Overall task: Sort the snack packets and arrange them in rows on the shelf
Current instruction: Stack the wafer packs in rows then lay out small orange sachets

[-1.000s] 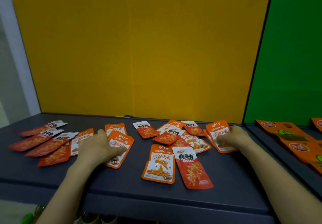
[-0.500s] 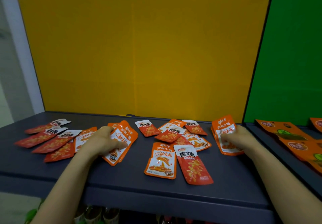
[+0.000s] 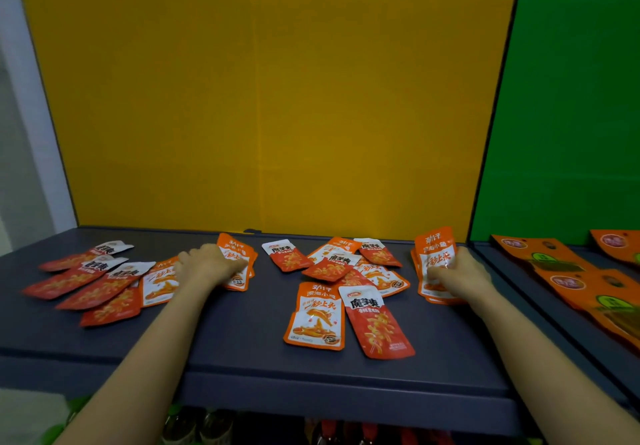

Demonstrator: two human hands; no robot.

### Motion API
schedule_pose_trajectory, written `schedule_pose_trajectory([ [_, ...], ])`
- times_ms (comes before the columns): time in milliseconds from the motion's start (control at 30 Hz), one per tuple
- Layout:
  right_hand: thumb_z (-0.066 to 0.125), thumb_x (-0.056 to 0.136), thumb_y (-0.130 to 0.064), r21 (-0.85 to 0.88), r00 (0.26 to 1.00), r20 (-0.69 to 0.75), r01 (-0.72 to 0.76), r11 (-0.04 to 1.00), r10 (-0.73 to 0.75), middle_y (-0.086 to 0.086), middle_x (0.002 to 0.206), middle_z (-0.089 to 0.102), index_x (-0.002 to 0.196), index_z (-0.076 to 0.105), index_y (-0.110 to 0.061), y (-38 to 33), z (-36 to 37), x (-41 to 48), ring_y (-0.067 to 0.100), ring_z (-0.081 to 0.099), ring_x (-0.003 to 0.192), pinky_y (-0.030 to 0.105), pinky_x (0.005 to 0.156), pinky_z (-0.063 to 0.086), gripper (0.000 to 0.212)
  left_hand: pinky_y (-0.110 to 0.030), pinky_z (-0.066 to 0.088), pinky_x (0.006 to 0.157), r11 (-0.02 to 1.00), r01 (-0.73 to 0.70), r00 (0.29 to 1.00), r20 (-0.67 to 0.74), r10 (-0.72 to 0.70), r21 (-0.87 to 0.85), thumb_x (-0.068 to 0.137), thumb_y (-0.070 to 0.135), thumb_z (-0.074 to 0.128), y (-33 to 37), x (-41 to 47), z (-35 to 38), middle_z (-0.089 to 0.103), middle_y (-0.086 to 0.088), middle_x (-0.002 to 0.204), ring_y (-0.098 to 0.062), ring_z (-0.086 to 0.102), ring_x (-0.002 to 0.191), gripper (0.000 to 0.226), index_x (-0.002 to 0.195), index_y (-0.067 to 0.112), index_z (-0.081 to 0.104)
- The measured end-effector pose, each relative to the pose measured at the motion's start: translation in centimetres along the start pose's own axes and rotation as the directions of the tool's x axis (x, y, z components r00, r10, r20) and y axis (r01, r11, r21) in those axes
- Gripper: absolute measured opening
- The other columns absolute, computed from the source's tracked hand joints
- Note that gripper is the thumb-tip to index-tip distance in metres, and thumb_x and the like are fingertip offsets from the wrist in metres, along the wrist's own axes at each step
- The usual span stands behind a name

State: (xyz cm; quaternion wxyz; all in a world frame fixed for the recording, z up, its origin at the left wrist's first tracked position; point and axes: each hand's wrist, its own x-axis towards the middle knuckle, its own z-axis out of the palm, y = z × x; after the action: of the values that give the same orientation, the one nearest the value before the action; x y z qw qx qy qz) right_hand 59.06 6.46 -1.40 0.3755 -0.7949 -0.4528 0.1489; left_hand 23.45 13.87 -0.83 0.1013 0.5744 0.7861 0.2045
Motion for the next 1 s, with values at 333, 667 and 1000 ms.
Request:
schedule_pose_trajectory([
  [333,0.067,0.08,-0.021,0.007,1.0,0.022,0.005,1.0,-0.005,0.015,0.124,0.058,0.122,0.042,-0.009,-0.4,-0.9,-0.6,0.034,0.055,0.114,0.04,0.097,0.044,0.051,-0.042,0.046,0.092,0.968,0.023,0.992,0.128,0.01,-0.25,0.073,0.02,0.077,1.5,1.2,-0.8,0.051,-0.023,0.13,-0.037,0.052,0.116,0.065,0.124,-0.003,0.044],
  [667,0.064,0.084,-0.004,0.457,0.994,-0.009,0.097,0.884,-0.105,0.009,0.118,0.06,0.117,0.045,-0.012,-0.5,-5.7,-3.4,0.027,0.06,0.105,0.039,0.09,0.046,0.039,-0.048,0.043,0.093,0.83,-0.239,0.961,-0.245,0.128,-0.504,0.082,0.015,0.068,2.2,-1.9,-3.8,0.056,-0.027,0.123,-0.042,0.054,0.112,0.045,0.116,-0.005,0.047],
  [1000,0.061,0.085,-0.001,0.658,0.991,-0.052,0.126,0.742,-0.122,-0.001,0.091,0.07,0.101,0.059,-0.018,8.0,-18.6,-9.1,0.008,0.069,0.068,0.025,0.063,0.054,0.024,-0.018,0.052,0.043,0.22,-0.114,0.905,-0.01,0.424,-0.969,0.088,0.011,0.058,13.6,-17.0,-4.3,0.071,0.007,0.056,-0.002,0.063,0.041,0.007,0.083,0.015,0.06],
])
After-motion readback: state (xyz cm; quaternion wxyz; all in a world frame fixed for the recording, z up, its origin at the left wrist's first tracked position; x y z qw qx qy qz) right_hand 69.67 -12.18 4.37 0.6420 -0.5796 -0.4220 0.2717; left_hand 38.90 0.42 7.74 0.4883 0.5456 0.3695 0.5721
